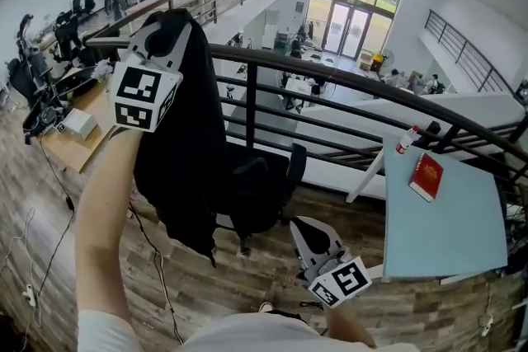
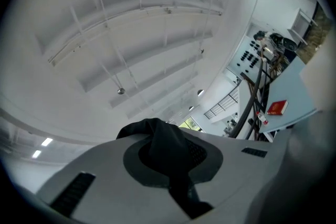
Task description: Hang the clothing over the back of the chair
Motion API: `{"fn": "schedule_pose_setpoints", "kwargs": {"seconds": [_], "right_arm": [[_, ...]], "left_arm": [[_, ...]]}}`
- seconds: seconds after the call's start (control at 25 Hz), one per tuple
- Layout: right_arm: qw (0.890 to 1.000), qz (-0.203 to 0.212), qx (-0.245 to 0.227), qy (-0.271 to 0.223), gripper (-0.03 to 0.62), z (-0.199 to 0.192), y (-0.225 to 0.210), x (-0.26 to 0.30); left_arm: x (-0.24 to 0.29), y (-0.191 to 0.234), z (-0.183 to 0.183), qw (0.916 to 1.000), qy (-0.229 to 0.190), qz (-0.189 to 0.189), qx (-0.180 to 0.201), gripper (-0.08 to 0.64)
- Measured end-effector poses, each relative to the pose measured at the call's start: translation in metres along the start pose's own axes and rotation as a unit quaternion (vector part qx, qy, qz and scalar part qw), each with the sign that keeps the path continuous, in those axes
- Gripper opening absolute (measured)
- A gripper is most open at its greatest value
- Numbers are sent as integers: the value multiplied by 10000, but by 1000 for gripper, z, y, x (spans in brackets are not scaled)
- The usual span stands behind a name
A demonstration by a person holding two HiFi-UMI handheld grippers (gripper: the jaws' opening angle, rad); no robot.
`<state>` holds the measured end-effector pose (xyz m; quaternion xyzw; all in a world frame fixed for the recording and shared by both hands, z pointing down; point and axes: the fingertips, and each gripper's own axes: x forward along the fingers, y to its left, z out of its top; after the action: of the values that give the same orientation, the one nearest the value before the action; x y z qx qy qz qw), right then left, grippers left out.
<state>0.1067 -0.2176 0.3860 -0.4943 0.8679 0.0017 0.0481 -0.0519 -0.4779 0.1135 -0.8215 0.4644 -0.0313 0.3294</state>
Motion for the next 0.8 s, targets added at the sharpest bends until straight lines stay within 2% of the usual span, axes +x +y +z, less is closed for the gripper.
{"fn": "schedule_pose_setpoints", "kwargs": {"seconds": [0.12,0.24,0.36,0.44,0.6,0.8], "right_arm": [[9999,-100,-1,-17,15,2,-7,-7],[9997,-211,45,66,15,-4,-15,-15],[9993,-356,93,121,15,-10,-24,-21],[9991,-404,96,111,15,-9,-26,-23],[9989,-436,136,93,15,-9,-27,-28],[9982,-519,254,126,15,-19,-32,-42]], "left_arm": [[26,-16,-19,9990,321,-151,268,38],[45,-17,-25,9982,471,-224,279,38],[60,-4,-18,9987,428,-60,267,38],[72,-2,-27,9981,550,2,271,38],[87,-37,-81,9930,1100,-292,309,38],[86,-101,-160,9752,1944,-939,480,40]]}}
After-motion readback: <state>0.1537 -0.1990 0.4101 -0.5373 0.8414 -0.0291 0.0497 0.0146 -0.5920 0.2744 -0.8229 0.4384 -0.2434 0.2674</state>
